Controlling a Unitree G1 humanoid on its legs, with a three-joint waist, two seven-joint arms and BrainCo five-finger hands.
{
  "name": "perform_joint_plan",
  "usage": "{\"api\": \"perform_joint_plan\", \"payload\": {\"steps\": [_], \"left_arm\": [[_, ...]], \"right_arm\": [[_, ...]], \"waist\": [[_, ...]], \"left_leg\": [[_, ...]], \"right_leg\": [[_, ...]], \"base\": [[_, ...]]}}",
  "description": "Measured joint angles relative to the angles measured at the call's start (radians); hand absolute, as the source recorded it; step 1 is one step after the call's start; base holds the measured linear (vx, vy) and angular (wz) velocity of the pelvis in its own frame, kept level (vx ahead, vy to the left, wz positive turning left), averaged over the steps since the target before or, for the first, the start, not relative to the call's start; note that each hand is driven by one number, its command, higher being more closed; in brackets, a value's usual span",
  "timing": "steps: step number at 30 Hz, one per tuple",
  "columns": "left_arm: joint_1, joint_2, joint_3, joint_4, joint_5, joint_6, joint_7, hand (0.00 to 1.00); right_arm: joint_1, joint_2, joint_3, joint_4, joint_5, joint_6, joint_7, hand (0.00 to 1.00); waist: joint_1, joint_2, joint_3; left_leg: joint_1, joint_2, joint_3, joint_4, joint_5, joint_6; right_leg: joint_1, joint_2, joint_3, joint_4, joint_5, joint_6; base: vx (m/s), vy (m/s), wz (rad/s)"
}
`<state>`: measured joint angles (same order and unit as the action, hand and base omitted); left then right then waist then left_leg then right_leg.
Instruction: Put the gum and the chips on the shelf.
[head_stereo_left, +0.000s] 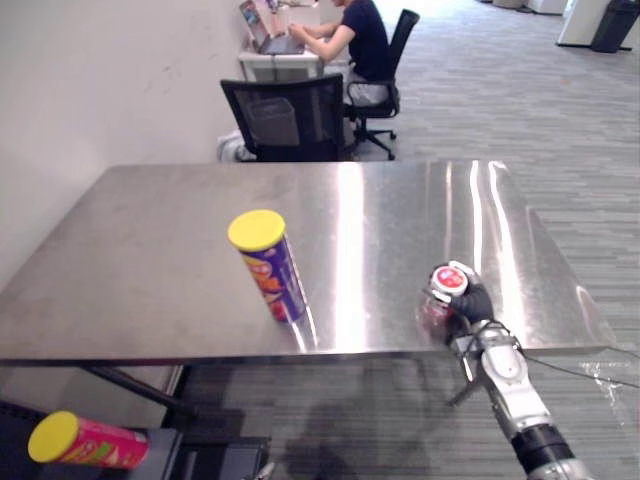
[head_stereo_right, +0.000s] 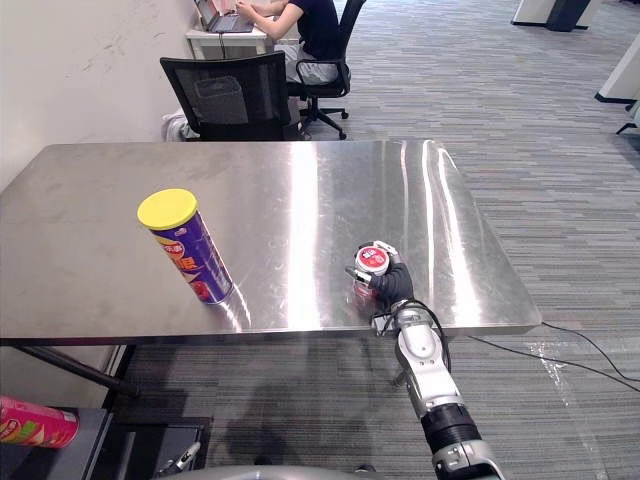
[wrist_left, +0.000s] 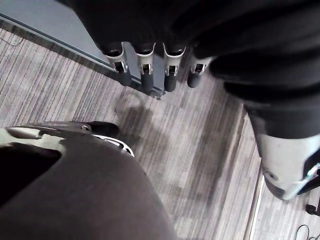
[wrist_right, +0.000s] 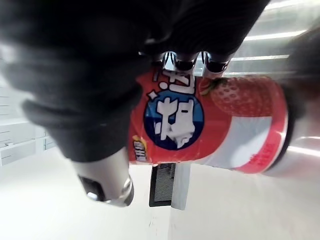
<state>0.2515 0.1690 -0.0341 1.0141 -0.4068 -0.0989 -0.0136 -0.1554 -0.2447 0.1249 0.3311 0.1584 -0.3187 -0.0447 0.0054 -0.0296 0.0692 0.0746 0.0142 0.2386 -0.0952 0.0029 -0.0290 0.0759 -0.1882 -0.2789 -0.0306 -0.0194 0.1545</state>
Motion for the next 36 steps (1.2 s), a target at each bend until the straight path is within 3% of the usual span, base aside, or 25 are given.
{"api": "perform_joint_plan", "payload": {"steps": [6,9,13,17,25,27,29,30,32,36], "left_arm": [[0.007,0.002,0.001,-0.024,0.005,0.001,0.002,0.00],[0.009,0.003,0.002,-0.037,0.035,0.004,0.009,0.00],[0.012,0.001,0.018,-0.038,0.037,0.004,0.011,0.00],[0.016,-0.002,0.041,-0.039,0.037,0.004,0.010,0.00],[0.018,-0.008,0.061,-0.039,0.031,0.003,0.004,0.00],[0.006,-0.007,0.061,-0.038,-0.015,0.031,-0.034,0.00],[-0.008,-0.007,0.062,-0.036,-0.094,0.063,-0.064,0.00],[-0.011,-0.007,0.062,-0.034,-0.120,0.071,-0.075,0.00],[-0.009,-0.010,0.061,-0.035,-0.198,0.093,-0.116,0.00],[-0.010,-0.026,0.062,-0.040,-0.215,0.094,-0.169,0.00]], "right_arm": [[-0.002,0.018,-0.003,-0.003,-0.001,-0.011,-0.038,1.00],[-0.002,0.019,-0.016,-0.035,0.000,0.017,-0.041,1.00],[0.000,0.014,-0.076,-0.209,0.055,0.040,-0.027,1.00],[0.000,-0.020,-0.123,-0.359,0.153,0.057,0.035,1.00],[0.016,-0.024,-0.145,-0.442,0.216,0.068,0.060,1.00],[0.031,-0.022,-0.147,-0.454,0.240,0.068,0.069,1.00],[0.034,-0.023,-0.131,-0.454,0.240,0.068,0.078,1.00],[0.034,-0.022,-0.121,-0.452,0.242,0.068,0.079,1.00],[0.025,-0.023,-0.063,-0.452,0.246,0.067,0.101,1.00],[-0.081,-0.026,0.035,-0.389,0.278,0.067,0.119,1.00]], "waist": [[0.002,-0.007,0.005],[0.003,-0.009,0.006],[0.000,-0.009,0.007],[-0.002,-0.012,0.009],[-0.002,-0.018,0.017],[0.002,-0.019,0.053],[-0.003,-0.003,0.095],[-0.003,-0.002,0.104],[0.005,0.007,0.120],[0.044,0.045,0.149]], "left_leg": [[0.000,0.000,0.000,0.000,0.000,0.000],[0.000,0.000,0.000,0.000,0.000,0.000],[0.000,0.000,0.000,0.000,0.000,0.000],[0.001,0.000,0.002,0.000,0.000,0.000],[0.018,0.002,0.012,0.001,-0.006,-0.003],[-0.043,0.031,0.012,0.184,-0.100,-0.005],[-0.099,0.068,-0.009,0.358,-0.178,-0.003],[-0.109,0.073,-0.018,0.390,-0.186,-0.002],[-0.149,0.077,-0.074,0.423,-0.188,-0.004],[-0.218,0.069,-0.168,0.388,-0.148,-0.015]], "right_leg": [[0.002,0.000,-0.001,-0.002,0.000,0.000],[0.002,0.000,-0.001,-0.002,0.001,0.001],[0.002,0.000,0.001,-0.003,0.002,0.003],[0.002,0.000,0.004,-0.003,0.003,0.003],[0.013,0.000,0.011,0.006,-0.001,-0.001],[-0.015,-0.008,0.004,0.115,-0.048,-0.022],[-0.018,-0.006,-0.017,0.204,-0.092,-0.029],[-0.019,-0.007,-0.019,0.224,-0.103,-0.028],[-0.016,-0.004,-0.062,0.243,-0.121,-0.034],[-0.019,0.003,-0.182,0.242,-0.129,-0.047]], "base": [[0.00,0.000,0.00],[0.00,0.000,0.00],[0.00,0.000,0.00],[0.00,0.000,0.00],[0.00,0.000,-0.02],[0.00,-0.004,-0.02],[-0.04,-0.019,0.10],[-0.07,-0.009,0.25],[-0.13,-0.045,0.50],[-0.16,-0.085,0.92]]}}
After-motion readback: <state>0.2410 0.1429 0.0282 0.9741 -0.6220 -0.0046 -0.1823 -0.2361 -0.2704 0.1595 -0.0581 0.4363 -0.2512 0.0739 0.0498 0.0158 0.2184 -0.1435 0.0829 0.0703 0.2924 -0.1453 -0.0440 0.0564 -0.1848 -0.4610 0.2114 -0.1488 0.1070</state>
